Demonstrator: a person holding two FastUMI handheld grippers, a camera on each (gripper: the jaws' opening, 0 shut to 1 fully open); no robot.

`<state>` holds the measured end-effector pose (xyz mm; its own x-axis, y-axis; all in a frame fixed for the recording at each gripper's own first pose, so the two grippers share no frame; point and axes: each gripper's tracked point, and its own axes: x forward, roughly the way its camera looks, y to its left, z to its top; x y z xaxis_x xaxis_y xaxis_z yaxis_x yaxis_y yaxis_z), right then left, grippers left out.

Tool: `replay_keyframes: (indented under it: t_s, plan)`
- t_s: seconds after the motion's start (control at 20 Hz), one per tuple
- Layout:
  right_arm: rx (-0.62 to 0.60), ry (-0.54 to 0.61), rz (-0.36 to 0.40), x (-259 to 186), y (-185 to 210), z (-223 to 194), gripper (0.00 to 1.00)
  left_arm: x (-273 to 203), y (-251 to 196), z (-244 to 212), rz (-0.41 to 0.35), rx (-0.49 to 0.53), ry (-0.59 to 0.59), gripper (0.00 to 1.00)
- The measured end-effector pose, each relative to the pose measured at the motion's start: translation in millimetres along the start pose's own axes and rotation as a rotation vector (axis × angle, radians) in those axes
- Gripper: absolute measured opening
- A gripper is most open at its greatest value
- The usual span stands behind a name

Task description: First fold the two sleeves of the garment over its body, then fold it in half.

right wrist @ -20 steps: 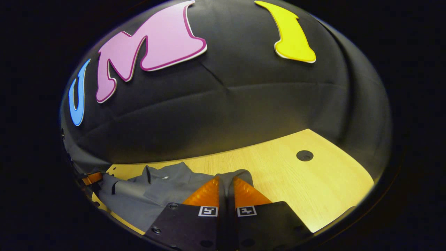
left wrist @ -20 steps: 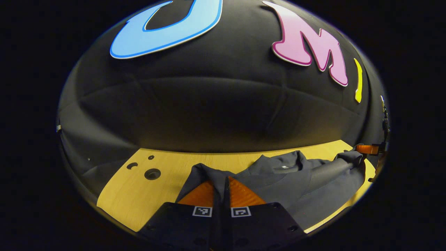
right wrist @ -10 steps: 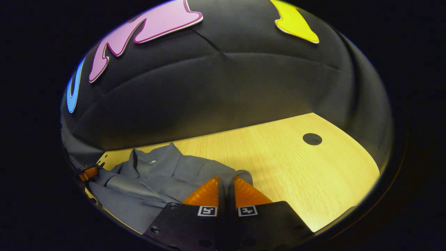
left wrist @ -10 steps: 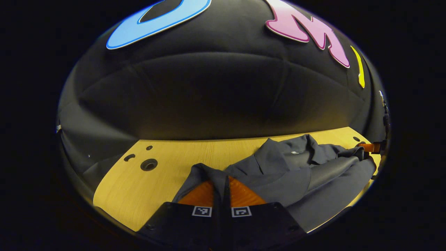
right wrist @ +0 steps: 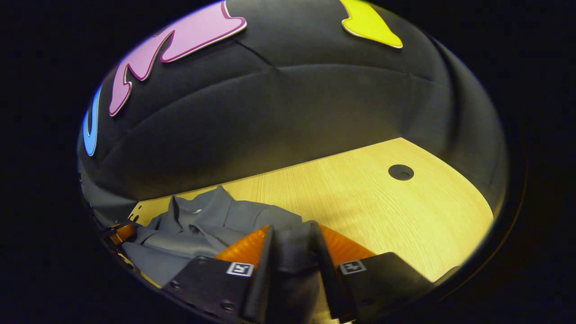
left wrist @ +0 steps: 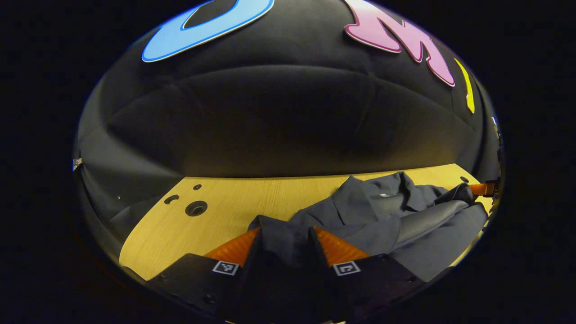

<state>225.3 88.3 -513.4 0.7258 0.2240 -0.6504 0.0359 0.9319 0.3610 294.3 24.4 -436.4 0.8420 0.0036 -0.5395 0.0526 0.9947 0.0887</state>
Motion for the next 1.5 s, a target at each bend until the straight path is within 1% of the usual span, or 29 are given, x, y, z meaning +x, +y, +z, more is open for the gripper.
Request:
replay_keyframes:
  t_s: [0.05, 0.1, 0.15, 0.2, 0.25, 0.3, 0.35, 0.4, 0.55, 0.7, 0.85, 1.05, 1.1, 1.3, 1.5]
  plan:
    - [-0.003, 0.000, 0.002, -4.8, 1.6, 0.6, 0.68, -2.9, -2.2, 2.4, -0.007, 0.005, -0.003, 0.68]
    - [-0.007, -0.011, -0.002, -10.1, 0.8, 3.5, 0.68, -5.4, -2.8, 4.2, -0.007, 0.012, -0.007, 0.75]
    - [-0.005, -0.022, 0.001, -15.5, 2.3, 7.0, 0.60, -8.7, -4.5, 7.0, -0.003, 0.022, -0.015, 0.82]
    - [0.000, -0.032, 0.007, -22.3, 5.8, 9.9, 0.76, -13.0, -8.1, 8.5, -0.009, 0.029, -0.021, 0.97]
    - [0.004, -0.034, 0.015, -28.9, 9.0, 11.2, 0.95, -19.6, -13.0, 11.8, -0.021, 0.034, -0.026, 1.00]
    - [0.001, -0.036, 0.017, -34.8, 9.6, 12.2, 0.86, -25.3, -18.1, 12.6, -0.033, 0.037, -0.030, 0.99]
    - [-0.009, -0.038, 0.015, -42.3, 9.7, 14.2, 0.94, -32.6, -22.7, 14.4, -0.045, 0.037, -0.030, 0.99]
    - [-0.021, -0.042, 0.016, -50.5, 10.8, 16.9, 0.96, -39.9, -26.8, 15.3, -0.059, 0.033, -0.029, 0.99]
    - [-0.052, -0.065, 0.042, -82.4, 16.0, 29.5, 0.96, -71.7, -38.0, 30.4, -0.090, 0.017, -0.061, 0.98]
    - [-0.070, -0.088, 0.072, -117.6, 18.7, 41.3, 0.97, -108.6, -41.8, 43.1, -0.098, 0.016, -0.092, 0.99]
    - [-0.088, -0.111, 0.086, -152.9, 21.0, 47.3, 0.96, -145.0, -45.5, 50.2, -0.100, -0.002, -0.110, 0.98]
    - [-0.119, -0.113, 0.115, -199.8, 28.8, 41.9, 0.96, -193.8, -48.7, 51.4, -0.098, -0.007, -0.123, 0.99]
    - [-0.126, -0.109, 0.126, -202.5, 22.9, 39.5, 0.96, -205.9, -49.9, 51.2, -0.098, -0.009, -0.127, 0.98]
    - [-0.150, -0.097, 0.189, -242.4, 41.2, 29.3, 0.96, -250.0, -55.0, 53.2, -0.097, -0.002, -0.145, 0.98]
    - [-0.160, -0.116, 0.222, -271.2, 51.7, 30.2, 0.96, -285.5, -64.8, 54.8, -0.106, -0.013, -0.167, 0.98]
